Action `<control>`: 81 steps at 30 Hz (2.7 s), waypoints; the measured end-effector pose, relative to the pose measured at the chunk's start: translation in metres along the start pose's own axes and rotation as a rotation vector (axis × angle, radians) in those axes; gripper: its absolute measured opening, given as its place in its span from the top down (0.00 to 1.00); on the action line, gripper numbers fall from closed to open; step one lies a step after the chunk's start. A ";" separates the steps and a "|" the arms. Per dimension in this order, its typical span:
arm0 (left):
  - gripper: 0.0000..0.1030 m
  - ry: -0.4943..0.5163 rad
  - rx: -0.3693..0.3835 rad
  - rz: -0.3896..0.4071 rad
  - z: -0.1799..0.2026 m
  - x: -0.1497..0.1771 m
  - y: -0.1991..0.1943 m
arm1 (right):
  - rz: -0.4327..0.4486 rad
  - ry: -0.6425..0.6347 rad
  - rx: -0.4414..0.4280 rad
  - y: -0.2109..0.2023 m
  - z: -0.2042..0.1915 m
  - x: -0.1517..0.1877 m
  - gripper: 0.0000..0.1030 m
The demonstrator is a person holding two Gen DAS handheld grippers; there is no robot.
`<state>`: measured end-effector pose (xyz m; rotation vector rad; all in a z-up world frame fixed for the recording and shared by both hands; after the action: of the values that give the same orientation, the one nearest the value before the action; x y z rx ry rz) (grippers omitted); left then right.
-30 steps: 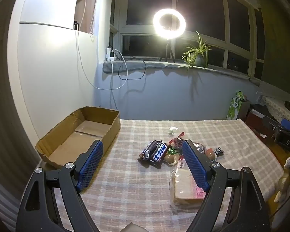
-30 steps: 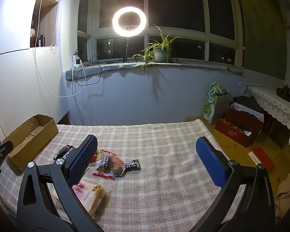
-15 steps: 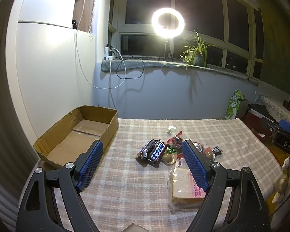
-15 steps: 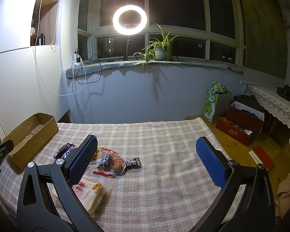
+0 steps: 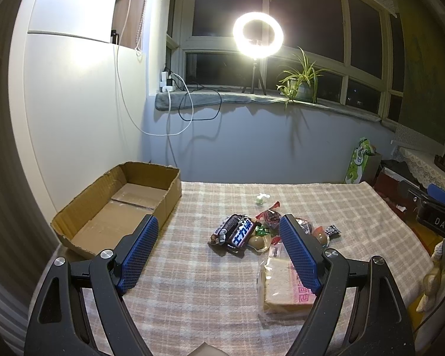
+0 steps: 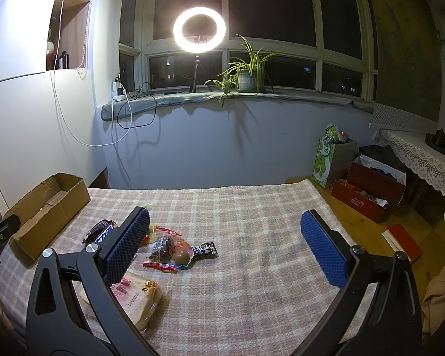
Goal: Organize snacks
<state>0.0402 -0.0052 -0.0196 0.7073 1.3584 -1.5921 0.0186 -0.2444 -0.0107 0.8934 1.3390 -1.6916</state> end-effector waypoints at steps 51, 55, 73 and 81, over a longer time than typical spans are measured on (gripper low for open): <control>0.19 0.005 0.022 -0.062 0.006 0.008 0.012 | -0.032 0.003 -0.024 0.009 -0.008 0.010 0.00; 0.19 0.006 0.052 -0.116 0.005 0.014 0.019 | -0.066 0.004 -0.057 0.020 -0.009 0.014 0.00; 0.19 -0.018 0.110 -0.324 -0.006 0.047 0.055 | -0.290 0.099 -0.404 0.064 -0.038 0.061 0.00; 0.19 -0.022 0.140 -0.373 -0.003 0.053 0.064 | -0.380 0.149 -0.541 0.076 -0.057 0.075 0.00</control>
<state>0.0743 -0.0155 -0.0951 0.5359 1.4325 -1.9982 0.0559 -0.2108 -0.1207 0.4722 2.0398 -1.4219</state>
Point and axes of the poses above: each gripper's, at about its wrist camera, not at the fingertips, and y roughly the way its jaws point, z to its right, x to its underside, the point moved 5 cm from there along y, roughly the way its jaws point, and after that the axes turned 12 degrees about -y, right-handed, at the moved point
